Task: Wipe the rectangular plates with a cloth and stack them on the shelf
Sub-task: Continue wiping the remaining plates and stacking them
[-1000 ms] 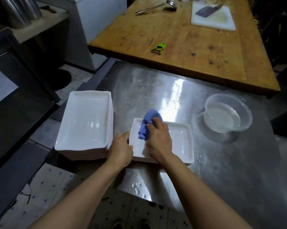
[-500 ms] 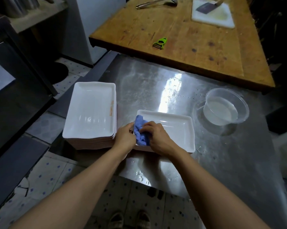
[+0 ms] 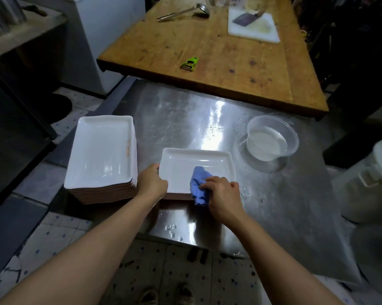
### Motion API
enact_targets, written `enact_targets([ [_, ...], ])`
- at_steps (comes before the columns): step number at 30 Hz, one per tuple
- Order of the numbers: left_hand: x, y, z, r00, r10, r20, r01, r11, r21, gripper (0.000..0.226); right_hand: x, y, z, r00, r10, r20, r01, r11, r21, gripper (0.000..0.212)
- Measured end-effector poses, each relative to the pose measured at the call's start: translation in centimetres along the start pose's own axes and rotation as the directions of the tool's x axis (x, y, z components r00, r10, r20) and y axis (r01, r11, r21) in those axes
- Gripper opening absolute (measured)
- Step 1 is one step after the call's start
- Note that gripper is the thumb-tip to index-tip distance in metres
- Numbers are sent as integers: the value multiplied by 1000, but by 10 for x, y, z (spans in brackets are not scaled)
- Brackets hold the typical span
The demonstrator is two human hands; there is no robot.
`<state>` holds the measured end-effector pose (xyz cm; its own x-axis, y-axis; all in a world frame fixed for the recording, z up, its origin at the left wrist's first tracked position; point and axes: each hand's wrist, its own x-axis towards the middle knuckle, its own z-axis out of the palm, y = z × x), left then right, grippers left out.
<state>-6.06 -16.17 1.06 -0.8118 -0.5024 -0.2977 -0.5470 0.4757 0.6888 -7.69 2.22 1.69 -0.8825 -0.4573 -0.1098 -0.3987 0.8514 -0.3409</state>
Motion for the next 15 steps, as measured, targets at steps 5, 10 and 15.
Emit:
enact_targets([
  [5, -3, 1, 2, 999, 42, -22, -42, 999, 18, 43, 8, 27, -6, 986, 137, -90, -147, 983, -113, 16],
  [10, -4, 1, 2, 995, 97, -22, -96, 994, 61, 48, 57, 33, -9, 969, 209, -131, -226, 965, -130, 36],
  [15, -5, 4, 3, 995, 91, -38, -88, 993, 80, 48, 66, 11, 7, 993, 53, -101, -58, 997, -47, 44],
])
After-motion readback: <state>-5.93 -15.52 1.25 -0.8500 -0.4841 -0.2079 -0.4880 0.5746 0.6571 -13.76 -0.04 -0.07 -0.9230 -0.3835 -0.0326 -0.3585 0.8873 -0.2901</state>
